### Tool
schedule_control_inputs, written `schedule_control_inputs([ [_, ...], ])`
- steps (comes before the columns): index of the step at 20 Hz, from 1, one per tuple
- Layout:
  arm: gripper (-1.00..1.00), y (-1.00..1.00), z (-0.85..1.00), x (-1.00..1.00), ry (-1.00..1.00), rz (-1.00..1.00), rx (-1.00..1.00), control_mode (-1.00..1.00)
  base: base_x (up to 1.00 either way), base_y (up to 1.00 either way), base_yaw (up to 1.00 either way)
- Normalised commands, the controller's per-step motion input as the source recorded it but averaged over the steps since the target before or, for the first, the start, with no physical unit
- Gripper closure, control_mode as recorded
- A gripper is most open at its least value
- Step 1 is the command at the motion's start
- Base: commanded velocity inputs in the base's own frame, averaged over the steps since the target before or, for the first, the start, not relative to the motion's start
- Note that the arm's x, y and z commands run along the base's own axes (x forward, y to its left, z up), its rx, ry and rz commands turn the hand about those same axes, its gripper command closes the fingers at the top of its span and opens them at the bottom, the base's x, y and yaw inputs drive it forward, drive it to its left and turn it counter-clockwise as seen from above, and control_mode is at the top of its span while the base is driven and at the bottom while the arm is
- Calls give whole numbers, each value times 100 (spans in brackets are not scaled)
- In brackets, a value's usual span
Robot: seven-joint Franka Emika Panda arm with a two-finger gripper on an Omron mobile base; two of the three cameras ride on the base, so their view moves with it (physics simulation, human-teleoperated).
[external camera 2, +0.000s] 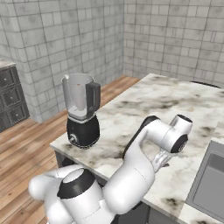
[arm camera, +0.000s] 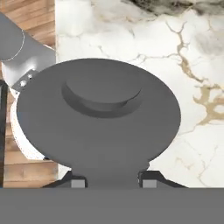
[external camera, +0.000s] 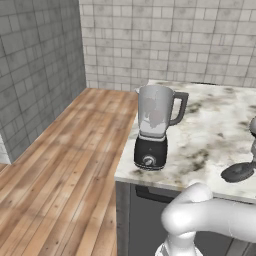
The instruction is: Grab the onions from the fridge, place them in the blender, close the lid, and turn on the blender to create a marinade.
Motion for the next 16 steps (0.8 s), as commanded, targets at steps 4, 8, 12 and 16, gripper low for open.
schedule_control_inputs([
  [4,100,49,38,0,-16,-47,0,-100,0,0,0],
  [8,100,54,36,0,-25,-44,1,-100,0,0,0],
  [12,100,57,40,0,-32,-42,0,-100,0,0,0],
  [16,100,42,53,0,-36,-36,-1,-100,0,0,0],
])
